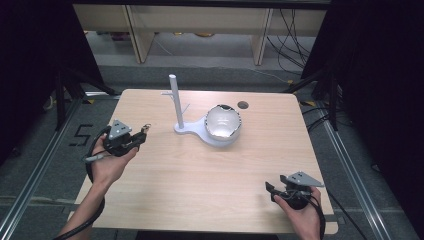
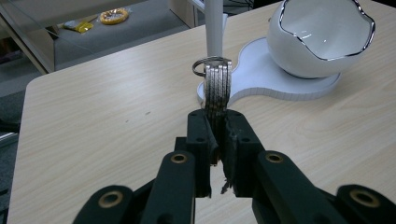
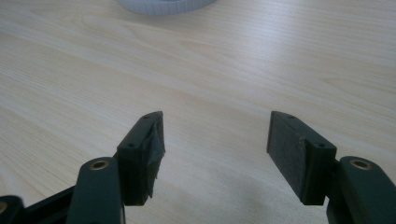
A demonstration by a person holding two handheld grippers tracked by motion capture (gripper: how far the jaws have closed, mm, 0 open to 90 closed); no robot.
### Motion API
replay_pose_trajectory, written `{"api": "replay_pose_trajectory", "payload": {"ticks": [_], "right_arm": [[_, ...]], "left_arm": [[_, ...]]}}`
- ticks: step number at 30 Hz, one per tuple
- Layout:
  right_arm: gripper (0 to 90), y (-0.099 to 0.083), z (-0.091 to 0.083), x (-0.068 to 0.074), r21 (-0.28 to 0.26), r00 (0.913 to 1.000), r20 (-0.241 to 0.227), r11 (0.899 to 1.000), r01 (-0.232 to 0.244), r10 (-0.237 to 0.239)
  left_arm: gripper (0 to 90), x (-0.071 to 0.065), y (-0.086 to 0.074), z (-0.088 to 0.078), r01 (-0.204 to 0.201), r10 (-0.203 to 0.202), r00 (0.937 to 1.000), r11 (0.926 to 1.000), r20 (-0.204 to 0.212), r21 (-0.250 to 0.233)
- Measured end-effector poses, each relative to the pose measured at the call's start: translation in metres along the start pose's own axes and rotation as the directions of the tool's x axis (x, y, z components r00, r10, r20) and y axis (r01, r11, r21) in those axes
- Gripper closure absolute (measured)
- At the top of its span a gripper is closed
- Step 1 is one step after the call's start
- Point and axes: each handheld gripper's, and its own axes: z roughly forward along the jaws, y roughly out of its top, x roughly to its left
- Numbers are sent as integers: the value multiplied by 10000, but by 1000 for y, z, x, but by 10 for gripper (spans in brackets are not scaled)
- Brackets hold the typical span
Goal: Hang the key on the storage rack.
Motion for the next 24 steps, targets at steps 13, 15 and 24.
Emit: {"api": "replay_pose_trajectory", "payload": {"ticks": [13, 15, 24], "right_arm": [[376, 0, 1, 0, -77, 10000, -56, 10000, -2, 2], [377, 0, 1, 0, -58, 10000, -33, 10000, -17, 17], [376, 1, 1, 0, -29, 9999, 41, 9999, 100, -100]], "left_arm": [[812, 2, 10, 5, 18, -23, 9999, 9995, -145, -312], [811, 2, 12, 5, 26, -33, 9998, 9994, -197, -336], [811, -1, 24, 12, 220, -229, 9994, 9990, -240, -395]]}}
